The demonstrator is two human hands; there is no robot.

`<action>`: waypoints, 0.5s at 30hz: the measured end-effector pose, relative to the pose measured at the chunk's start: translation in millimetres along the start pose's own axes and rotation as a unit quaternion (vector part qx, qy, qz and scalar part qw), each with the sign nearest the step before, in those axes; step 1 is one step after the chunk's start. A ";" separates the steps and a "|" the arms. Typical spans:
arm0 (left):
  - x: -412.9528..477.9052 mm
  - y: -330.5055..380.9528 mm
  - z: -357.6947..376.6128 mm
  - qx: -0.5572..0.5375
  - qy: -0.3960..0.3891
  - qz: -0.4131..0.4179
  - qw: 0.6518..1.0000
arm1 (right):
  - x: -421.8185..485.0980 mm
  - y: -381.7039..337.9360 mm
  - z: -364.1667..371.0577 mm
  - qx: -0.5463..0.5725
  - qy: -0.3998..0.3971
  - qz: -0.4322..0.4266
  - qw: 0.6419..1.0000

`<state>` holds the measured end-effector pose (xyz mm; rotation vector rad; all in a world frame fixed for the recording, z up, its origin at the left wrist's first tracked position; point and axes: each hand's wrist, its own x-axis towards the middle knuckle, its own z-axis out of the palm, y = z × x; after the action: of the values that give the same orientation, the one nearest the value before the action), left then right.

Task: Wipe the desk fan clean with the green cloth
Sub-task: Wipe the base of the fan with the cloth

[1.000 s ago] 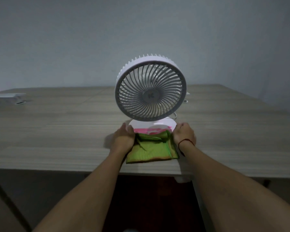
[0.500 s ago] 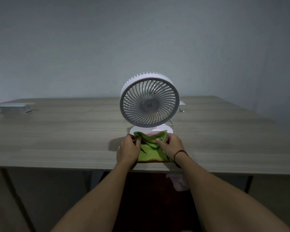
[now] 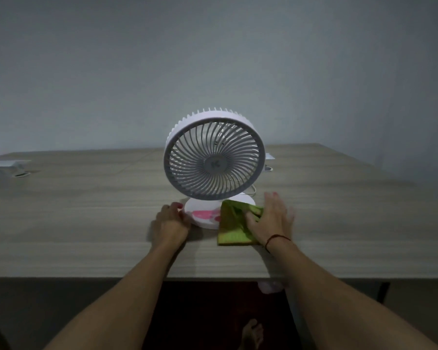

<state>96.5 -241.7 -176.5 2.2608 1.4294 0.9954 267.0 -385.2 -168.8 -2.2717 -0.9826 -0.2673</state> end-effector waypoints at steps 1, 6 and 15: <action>2.4 -1.2 0.9 0.008 -0.045 0.010 0.999 | 0.4 0.2 -0.2 0.019 -0.035 -0.061 0.997; 3.3 1.2 -0.4 0.096 -0.197 0.042 0.975 | 6.0 5.0 -1.6 -0.004 -0.208 -0.156 0.966; 10.7 -3.9 -5.4 0.169 -0.246 0.072 0.952 | 31.5 13.8 11.5 0.075 -0.114 -0.012 0.991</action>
<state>93.0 -231.2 -170.6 2.6326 1.2938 0.1830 298.1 -366.7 -171.2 -2.1854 -1.1074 0.0569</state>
